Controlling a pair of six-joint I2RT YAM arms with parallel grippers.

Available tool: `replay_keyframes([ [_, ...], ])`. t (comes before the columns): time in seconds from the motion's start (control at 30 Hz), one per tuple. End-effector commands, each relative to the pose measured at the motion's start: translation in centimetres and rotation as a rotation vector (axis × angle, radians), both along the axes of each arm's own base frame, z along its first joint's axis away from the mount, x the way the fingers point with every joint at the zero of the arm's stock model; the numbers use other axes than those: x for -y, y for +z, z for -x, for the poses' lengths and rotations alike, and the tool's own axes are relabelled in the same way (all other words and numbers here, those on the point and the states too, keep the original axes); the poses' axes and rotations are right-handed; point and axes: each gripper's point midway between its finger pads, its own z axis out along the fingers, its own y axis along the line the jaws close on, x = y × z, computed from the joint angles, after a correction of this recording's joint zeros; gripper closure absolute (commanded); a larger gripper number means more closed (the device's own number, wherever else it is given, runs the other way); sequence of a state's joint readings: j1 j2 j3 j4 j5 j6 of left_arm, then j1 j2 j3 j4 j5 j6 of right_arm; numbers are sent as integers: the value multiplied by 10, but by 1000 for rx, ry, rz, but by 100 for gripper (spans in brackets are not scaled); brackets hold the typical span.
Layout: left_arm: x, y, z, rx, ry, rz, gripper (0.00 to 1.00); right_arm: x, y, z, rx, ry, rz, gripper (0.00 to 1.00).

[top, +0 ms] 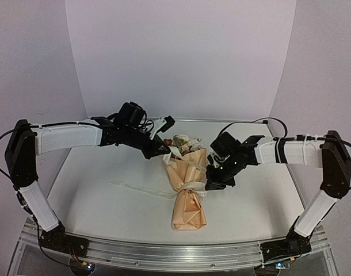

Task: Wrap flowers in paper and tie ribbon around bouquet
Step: Cross the half-tied ribbon over the folded bouquet.

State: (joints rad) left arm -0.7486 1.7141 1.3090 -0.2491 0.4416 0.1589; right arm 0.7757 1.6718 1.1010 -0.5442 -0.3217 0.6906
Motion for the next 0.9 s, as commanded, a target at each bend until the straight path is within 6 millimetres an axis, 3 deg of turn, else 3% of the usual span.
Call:
replay_keyframes([
  [0.0,-20,21,23,-56,-23,-48,100,2,49,-23,172,59,38,100],
  [0.1,-29,10,45,-162,-45,-97,100,0,59,-34,222,86,62,100],
  [0.27,-36,9,88,-282,-110,-114,100,-6,70,-53,289,110,97,100],
  [0.43,-19,11,142,-391,-264,-151,100,-19,73,-68,287,119,91,100],
  [0.53,-3,24,167,-442,-371,-121,99,-28,71,-75,261,122,68,100],
  [0.7,35,69,179,-422,-517,47,95,-40,58,-84,177,101,12,100],
  [0.87,83,111,162,-410,-514,301,94,-42,52,-84,121,97,-29,100],
])
